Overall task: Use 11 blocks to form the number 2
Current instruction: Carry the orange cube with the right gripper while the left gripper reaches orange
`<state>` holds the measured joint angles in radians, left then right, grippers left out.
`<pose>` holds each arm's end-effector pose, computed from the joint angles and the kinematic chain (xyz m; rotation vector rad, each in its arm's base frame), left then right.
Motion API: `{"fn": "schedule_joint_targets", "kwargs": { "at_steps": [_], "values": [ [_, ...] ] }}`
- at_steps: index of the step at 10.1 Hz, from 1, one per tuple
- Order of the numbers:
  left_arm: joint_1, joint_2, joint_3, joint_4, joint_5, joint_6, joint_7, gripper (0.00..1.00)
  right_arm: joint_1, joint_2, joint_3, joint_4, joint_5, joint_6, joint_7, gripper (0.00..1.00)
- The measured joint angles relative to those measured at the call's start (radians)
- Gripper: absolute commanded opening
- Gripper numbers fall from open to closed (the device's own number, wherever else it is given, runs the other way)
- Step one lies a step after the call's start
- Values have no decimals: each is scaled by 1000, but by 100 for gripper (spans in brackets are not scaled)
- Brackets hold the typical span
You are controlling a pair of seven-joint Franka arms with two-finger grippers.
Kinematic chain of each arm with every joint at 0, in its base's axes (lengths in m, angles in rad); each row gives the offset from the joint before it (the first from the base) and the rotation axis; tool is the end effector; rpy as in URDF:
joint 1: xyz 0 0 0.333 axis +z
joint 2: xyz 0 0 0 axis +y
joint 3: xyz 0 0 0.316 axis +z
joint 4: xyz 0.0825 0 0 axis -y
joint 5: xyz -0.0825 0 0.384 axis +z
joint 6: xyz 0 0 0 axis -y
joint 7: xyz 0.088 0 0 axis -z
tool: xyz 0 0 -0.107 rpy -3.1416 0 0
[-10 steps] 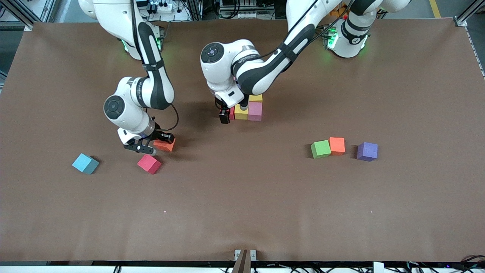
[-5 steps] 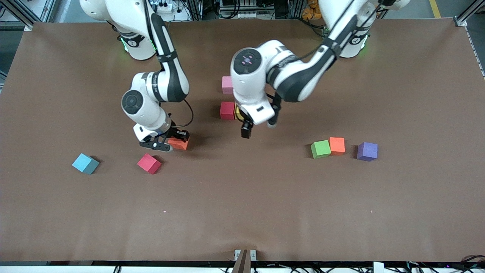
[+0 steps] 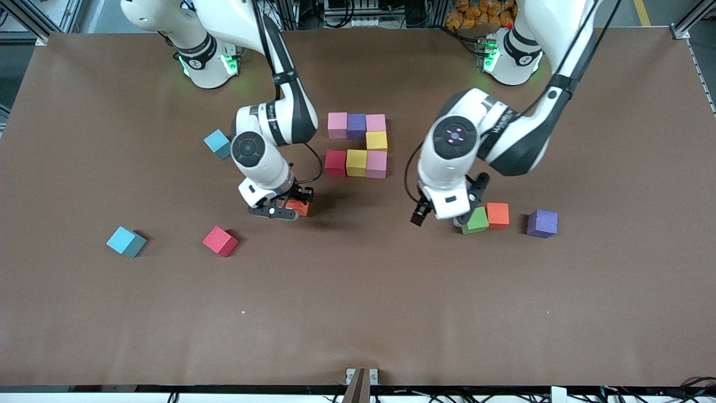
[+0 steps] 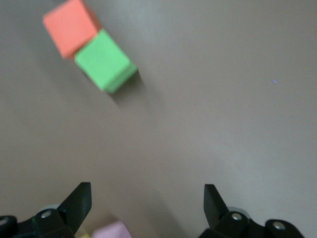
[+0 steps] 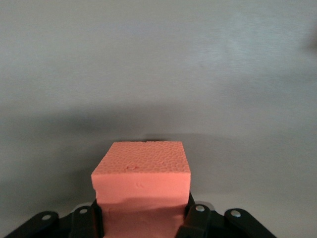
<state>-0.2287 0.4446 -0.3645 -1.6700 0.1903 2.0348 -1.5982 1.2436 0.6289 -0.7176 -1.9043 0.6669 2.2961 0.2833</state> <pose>0.5676 -0.3390 0.3570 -2.7553 -1.4070 0.0149 0.5198 0.3434 0.2313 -3.0635 0.2010 0.0714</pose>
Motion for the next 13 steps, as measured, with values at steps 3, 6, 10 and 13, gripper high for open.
{"fn": "schedule_joint_targets", "kwargs": {
  "at_steps": [3,6,10,13],
  "values": [
    [109,-126,-1,-238,-5,92,330,100,3,42,51,65,0,-6,30,26],
    [155,-162,6,-315,-7,101,648,100,7,52,99,90,-23,-7,107,26],
    [182,-164,65,-413,-7,194,963,100,42,57,117,92,-42,-14,141,26],
    [185,-164,131,-493,-7,262,1109,100,68,60,117,82,-70,-33,153,26]
  ]
}}
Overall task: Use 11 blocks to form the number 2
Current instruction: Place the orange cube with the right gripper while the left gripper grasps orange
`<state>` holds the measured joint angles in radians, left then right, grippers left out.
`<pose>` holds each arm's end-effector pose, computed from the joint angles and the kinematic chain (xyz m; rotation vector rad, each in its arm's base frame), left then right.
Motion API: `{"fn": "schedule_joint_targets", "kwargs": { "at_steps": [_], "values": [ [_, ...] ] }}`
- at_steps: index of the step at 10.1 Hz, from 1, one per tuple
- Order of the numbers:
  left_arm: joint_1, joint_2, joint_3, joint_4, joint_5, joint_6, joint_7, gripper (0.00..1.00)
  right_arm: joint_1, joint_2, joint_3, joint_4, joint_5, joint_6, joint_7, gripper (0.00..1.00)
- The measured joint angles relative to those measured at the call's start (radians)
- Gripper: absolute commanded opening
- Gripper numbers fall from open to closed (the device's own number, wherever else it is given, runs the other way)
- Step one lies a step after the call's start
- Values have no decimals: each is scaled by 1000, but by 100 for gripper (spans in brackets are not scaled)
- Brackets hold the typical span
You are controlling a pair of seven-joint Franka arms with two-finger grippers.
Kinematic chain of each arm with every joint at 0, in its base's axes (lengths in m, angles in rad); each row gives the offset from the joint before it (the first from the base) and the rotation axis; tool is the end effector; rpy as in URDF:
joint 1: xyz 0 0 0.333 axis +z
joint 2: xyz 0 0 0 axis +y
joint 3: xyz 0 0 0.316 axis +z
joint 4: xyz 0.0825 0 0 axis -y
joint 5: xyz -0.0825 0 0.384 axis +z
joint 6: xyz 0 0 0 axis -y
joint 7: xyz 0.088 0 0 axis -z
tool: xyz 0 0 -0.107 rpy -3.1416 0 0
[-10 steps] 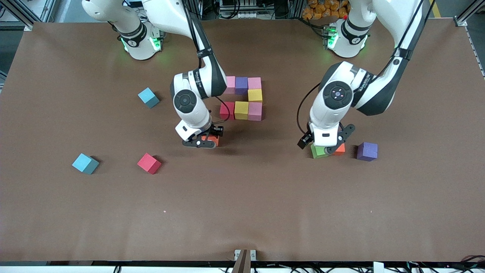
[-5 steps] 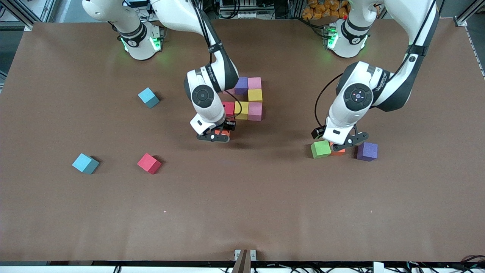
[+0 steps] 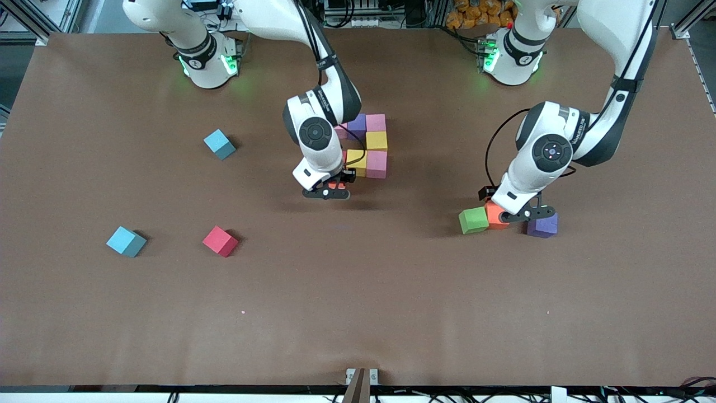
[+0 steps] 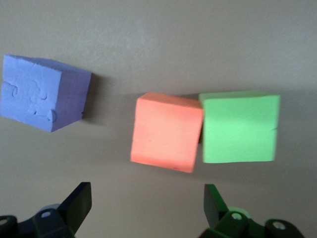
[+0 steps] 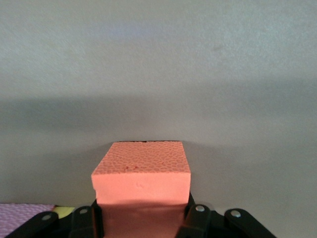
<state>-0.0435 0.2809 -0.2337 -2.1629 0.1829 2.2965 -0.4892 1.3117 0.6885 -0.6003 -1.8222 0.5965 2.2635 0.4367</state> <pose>0.5291 -0.1464 0.2579 -3.0255 -0.1294 0.1547 0.4564 0.4435 0.2021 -3.1251 0.0697 0.1514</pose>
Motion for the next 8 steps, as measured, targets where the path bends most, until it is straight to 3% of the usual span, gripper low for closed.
{"fn": "schedule_joint_targets", "kwargs": {
  "at_steps": [8],
  "values": [
    [-2,29,0,-87,0,80,3,100,2,1,-1,-5,-14,2,42,29]
  ]
}}
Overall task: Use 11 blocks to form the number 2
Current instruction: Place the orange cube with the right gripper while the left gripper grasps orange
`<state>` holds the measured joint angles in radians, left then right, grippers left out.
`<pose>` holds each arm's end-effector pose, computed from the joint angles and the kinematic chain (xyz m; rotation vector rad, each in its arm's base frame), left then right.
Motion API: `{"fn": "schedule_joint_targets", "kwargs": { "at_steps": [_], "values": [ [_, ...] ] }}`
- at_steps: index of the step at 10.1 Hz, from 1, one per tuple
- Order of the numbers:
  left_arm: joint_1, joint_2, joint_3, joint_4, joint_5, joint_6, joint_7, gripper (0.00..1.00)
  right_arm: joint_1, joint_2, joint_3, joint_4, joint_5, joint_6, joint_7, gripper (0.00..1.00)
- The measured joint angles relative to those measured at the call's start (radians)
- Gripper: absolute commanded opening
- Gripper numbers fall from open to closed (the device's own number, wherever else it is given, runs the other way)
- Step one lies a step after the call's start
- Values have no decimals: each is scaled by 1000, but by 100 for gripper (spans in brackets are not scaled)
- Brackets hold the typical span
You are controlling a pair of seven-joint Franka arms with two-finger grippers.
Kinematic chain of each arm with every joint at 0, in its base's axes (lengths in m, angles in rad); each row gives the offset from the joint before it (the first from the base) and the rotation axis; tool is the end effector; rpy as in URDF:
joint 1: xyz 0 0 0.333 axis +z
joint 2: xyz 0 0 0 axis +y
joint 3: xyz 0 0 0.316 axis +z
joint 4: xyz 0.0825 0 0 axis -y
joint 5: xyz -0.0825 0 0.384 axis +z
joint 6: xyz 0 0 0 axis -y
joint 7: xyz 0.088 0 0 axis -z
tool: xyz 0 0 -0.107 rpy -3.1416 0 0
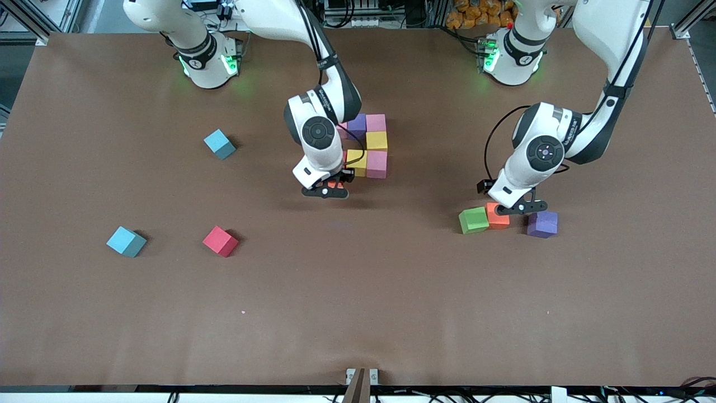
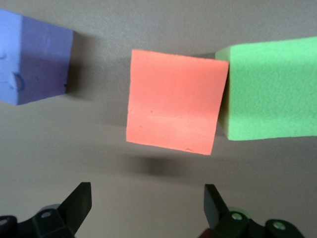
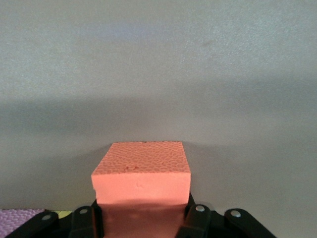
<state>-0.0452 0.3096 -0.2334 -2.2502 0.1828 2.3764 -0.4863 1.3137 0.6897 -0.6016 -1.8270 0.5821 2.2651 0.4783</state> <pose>0.5026 -0.1445 0.2165 -3.0285 -0.1052 0.2147 0.4557 0.4418 0.2001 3.1323 -0.1214 -0.1462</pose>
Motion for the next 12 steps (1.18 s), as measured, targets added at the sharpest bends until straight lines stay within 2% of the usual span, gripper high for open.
{"fn": "schedule_joint_targets", "kwargs": {
  "at_steps": [4,5,6,10,12],
  "values": [
    [0,51,0,6,0,79,0,100,0,0,0,0,0,2,17,31],
    [0,61,0,17,0,85,0,100,0,0,0,0,0,2,20,55],
    [0,67,0,29,0,86,0,100,0,0,0,0,0,2,21,100],
    [0,77,1,71,0,86,0,100,0,-1,-3,3,0,4,22,100],
    [0,97,1,95,0,86,0,100,1,-18,-30,14,0,4,22,100]
  ]
}}
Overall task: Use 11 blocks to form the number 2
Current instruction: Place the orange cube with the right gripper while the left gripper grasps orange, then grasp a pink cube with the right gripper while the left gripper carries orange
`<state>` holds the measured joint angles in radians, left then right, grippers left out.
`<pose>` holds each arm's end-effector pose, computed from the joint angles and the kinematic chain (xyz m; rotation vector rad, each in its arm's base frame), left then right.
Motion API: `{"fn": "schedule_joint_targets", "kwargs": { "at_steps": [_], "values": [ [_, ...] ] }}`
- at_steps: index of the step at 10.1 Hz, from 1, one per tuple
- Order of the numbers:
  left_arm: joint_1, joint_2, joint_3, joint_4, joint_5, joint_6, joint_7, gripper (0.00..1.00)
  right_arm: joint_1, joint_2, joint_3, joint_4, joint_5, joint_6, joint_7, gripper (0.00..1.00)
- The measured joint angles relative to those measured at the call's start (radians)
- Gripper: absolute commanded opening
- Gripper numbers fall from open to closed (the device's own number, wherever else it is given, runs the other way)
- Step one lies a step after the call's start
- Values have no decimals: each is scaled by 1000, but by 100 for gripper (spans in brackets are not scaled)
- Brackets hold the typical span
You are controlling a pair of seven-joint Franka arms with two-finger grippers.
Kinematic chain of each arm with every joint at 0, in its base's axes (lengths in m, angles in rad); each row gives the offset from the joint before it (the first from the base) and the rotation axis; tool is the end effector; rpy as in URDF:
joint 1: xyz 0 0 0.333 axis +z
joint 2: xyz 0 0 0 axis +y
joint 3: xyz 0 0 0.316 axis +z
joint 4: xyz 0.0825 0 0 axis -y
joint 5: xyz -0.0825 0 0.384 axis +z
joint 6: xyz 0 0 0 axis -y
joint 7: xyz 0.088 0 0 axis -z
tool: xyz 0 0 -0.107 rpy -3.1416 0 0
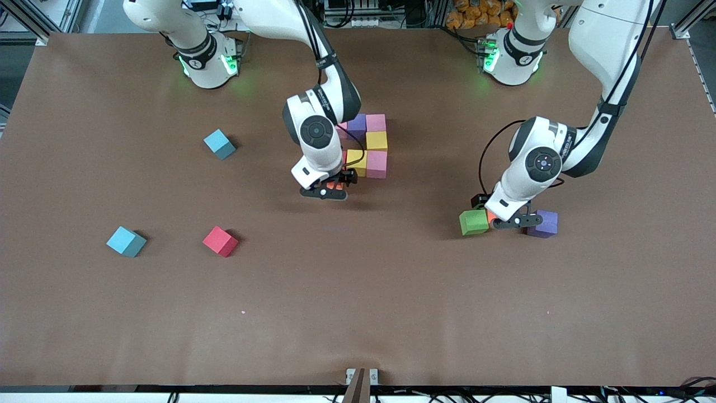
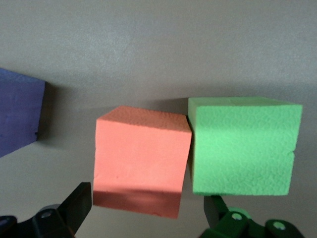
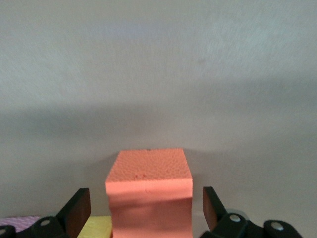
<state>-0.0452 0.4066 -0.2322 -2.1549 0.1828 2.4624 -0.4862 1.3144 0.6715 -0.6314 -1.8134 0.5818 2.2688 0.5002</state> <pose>0.5368 -0.1546 0.2055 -3.0913 -0.1174 0.1086 0.4706 0.4378 0.2216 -3.1139 0.1804 0.0926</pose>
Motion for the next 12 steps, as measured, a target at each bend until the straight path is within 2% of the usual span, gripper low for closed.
{"fn": "schedule_joint_targets", "kwargs": {
  "at_steps": [2,4,6,7,10,11,12],
  "values": [
    [0,25,0,26,0,0,1,100,2,-54,-73,6,-1,-66,0,100],
    [0,45,3,61,0,1,6,100,3,-99,-183,6,-10,-130,0,100],
    [1,52,15,80,0,1,40,100,-8,-103,-293,-2,-14,-136,2,100],
    [2,54,25,85,0,1,59,97,-41,-102,-324,-8,-14,-136,4,100],
    [2,58,32,90,0,1,73,28,-234,-90,-327,-16,-14,-139,1,100],
    [2,58,32,91,0,1,73,0,-294,-84,-302,-18,-13,-141,-3,100],
    [2,59,31,95,0,1,73,0,-356,-79,-244,-19,-13,-140,-3,100]
  ]
}}
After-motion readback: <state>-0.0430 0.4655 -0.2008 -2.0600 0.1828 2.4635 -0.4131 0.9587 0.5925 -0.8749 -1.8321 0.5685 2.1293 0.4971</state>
